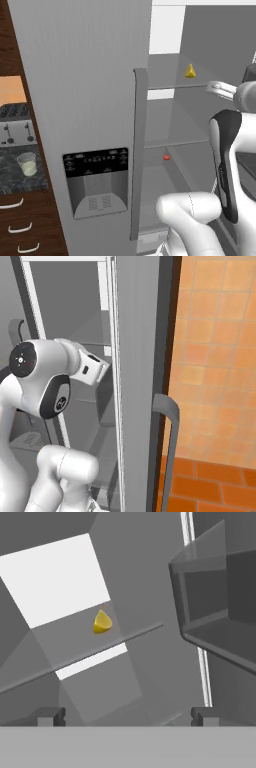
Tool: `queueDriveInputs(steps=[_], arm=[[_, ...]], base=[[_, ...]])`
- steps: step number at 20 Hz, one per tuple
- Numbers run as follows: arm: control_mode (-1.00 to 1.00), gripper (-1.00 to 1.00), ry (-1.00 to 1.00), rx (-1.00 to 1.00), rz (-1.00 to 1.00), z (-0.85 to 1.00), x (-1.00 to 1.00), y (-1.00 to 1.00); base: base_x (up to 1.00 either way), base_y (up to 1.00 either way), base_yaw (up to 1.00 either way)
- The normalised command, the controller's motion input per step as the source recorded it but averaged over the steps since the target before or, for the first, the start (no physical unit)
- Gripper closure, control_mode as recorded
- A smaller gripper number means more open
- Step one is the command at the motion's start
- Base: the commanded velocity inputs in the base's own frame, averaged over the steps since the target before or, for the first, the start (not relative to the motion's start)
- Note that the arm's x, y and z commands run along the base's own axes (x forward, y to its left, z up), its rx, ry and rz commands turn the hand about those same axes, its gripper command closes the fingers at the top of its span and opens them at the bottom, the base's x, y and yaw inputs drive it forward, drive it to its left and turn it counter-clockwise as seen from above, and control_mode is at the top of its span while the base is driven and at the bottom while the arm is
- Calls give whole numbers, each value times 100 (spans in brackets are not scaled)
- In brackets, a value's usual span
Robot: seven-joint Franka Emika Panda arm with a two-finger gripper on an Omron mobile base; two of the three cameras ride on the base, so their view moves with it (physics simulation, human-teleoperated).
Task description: Grab a lemon wedge from the fridge and one ice cube from the ice bowl, and put them in the glass of lemonade.
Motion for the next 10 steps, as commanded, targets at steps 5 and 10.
queueDriveInputs(steps=[5, 10], arm=[[-100, -100, -7, -1, 0, 15, 3, 19], [-100, -100, -10, 0, 1, 11, -6, 44]], base=[[0, 0, 0], [0, 0, 0]])
